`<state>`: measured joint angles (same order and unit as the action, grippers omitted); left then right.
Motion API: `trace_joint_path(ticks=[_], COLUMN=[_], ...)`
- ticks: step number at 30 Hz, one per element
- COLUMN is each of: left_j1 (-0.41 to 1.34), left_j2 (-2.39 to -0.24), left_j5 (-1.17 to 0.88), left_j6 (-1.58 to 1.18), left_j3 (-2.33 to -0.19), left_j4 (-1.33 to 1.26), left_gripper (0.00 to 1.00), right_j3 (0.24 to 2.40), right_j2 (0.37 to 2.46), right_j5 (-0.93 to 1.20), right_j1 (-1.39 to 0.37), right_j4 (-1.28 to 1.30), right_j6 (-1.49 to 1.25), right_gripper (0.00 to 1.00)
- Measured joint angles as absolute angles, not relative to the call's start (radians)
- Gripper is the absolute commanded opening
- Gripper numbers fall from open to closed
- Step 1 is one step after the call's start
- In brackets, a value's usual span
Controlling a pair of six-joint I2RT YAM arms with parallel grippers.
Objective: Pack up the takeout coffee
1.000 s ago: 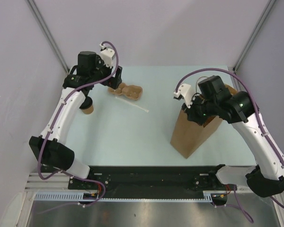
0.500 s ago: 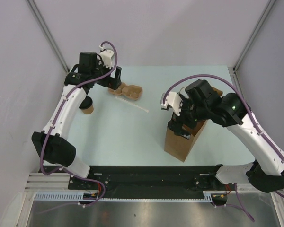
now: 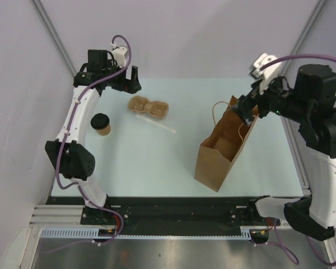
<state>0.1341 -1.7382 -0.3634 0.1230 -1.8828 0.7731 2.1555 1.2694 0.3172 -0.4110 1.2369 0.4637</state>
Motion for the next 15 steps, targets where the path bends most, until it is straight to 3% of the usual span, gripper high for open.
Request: trace_joint_path(ticks=[4, 7, 12, 15], left_j1=[0.094, 0.081, 0.054, 0.035], left_j2=[-1.84, -1.933, -2.057, -2.115], left_j5=[-0.398, -0.413, -0.449, -0.448], left_j6=[0.124, 0.124, 0.122, 0.13], left_j3=[-1.977, -2.062, -2.131, -2.154], left_j4=[0.806, 0.836, 0.86, 0.866], left_gripper=[1.0, 0.99, 1.0, 1.0], right_j3=[2.141, 2.145, 2.142, 2.128], right_j2=[1.31, 1.398, 1.584, 1.64], right_j5=[0.451, 0.536, 0.553, 0.553], right_j1=[-0.108, 0.022, 0.078, 0.081], right_j4=[1.244, 1.273, 1.308, 1.322], right_j6=[0.458, 0.471, 0.514, 0.552], right_gripper=[1.0, 0.99, 0.95, 0.84])
